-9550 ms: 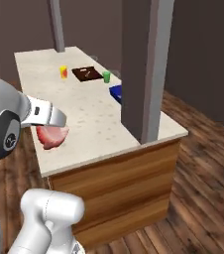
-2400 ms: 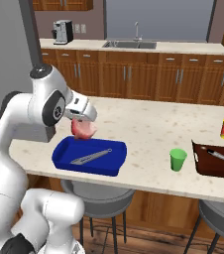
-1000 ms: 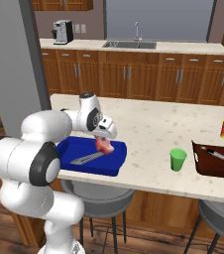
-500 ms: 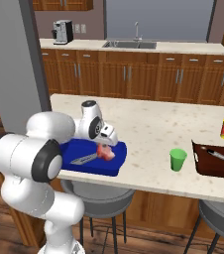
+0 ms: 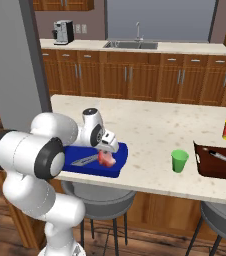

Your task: Gather the eggplant and avocado from the fridge and place them on a tray on the dining counter. Then gather the steaks from the fridge and place them on the other tray.

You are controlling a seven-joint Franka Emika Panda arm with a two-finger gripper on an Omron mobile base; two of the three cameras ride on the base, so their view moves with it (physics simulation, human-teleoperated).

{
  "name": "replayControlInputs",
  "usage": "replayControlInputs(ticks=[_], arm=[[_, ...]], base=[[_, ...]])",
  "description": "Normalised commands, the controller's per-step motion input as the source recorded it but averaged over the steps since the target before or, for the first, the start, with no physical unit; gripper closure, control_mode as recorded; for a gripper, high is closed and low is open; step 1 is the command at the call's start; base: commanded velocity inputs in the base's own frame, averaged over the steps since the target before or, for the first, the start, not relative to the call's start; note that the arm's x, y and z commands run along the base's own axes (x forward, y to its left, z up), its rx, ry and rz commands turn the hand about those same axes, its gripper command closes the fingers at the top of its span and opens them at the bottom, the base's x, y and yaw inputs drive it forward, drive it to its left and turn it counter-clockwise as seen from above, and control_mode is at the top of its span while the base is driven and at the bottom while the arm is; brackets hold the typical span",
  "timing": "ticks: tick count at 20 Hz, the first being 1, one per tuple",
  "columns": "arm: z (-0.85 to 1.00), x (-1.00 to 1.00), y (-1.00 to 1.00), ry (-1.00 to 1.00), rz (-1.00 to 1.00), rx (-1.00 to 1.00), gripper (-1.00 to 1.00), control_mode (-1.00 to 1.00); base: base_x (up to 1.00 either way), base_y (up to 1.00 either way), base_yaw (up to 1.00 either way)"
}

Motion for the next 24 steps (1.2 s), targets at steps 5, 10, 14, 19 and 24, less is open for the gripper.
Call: replayControlInputs(ticks=[5,10,14,19,24], arm=[[0.0,0.01,0.0,0.0,0.0,0.0,-1.0,-1.0],[0.26,0.0,0.0,0.0,0.0,0.0,-1.0,-1.0],[0.67,-0.17,0.04,0.0,0.01,0.0,-1.0,-1.0],[0.63,-0.61,0.13,-0.01,0.06,0.0,-1.0,-1.0],[0.71,-0.71,0.02,0.0,0.08,0.0,-1.0,-1.0]], base=[[0.0,0.0,0.0],[0.0,0.0,0.0],[0.0,0.0,0.0],[0.0,0.0,0.0],[0.0,0.0,0.0]])
